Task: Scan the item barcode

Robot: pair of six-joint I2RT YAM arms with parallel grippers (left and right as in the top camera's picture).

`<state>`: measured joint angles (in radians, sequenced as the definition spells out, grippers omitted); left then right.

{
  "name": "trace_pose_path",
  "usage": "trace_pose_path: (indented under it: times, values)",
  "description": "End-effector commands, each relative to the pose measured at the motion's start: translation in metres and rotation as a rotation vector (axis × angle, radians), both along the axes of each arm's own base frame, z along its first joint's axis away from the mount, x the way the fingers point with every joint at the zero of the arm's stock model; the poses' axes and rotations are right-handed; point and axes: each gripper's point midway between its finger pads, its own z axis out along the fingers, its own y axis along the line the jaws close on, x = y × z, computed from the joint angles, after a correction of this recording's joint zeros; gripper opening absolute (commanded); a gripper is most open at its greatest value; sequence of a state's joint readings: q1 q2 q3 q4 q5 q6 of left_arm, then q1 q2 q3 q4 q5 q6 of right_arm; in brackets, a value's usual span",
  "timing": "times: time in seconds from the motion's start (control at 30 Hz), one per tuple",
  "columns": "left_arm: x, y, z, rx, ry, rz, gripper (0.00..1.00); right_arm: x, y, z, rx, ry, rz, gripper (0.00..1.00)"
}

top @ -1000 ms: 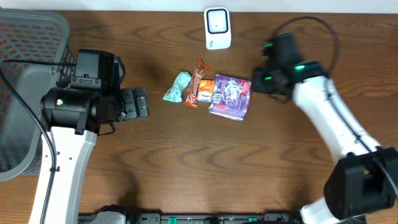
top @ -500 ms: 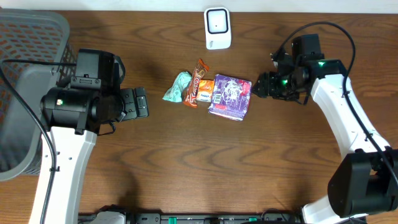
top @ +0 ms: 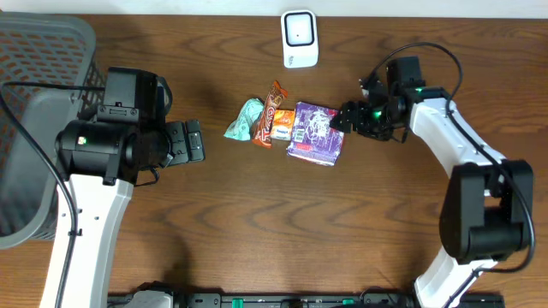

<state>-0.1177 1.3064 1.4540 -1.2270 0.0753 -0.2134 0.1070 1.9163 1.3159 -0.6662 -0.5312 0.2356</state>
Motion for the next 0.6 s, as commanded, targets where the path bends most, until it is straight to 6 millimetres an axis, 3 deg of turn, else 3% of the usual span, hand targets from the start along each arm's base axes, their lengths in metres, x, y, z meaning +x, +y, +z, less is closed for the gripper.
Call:
trace_pose_path:
  times: [0.0, 0.13, 0.27, 0.4, 0.57]
  values:
    - [0.001, 0.003, 0.001, 0.006, 0.0, 0.014, 0.98, -0.003, 0.017, -0.014, 0.164, 0.068, 0.026, 0.81]
    - [0.001, 0.003, 0.001, 0.006, 0.0, 0.014, 0.98, -0.008, 0.021, -0.04, 0.199, 0.14, 0.025, 0.72]
    - [0.001, 0.003, 0.001, 0.006, 0.0, 0.014, 0.98, -0.016, 0.02, -0.066, 0.193, 0.21, 0.018, 0.41]
    - [0.001, 0.003, 0.001, 0.006, 0.0, 0.014, 0.98, -0.014, 0.021, -0.066, 0.194, 0.207, 0.018, 0.01]
    - [0.001, 0.003, 0.001, 0.006, 0.0, 0.014, 0.98, -0.003, 0.013, -0.043, 0.137, 0.165, 0.006, 0.01]
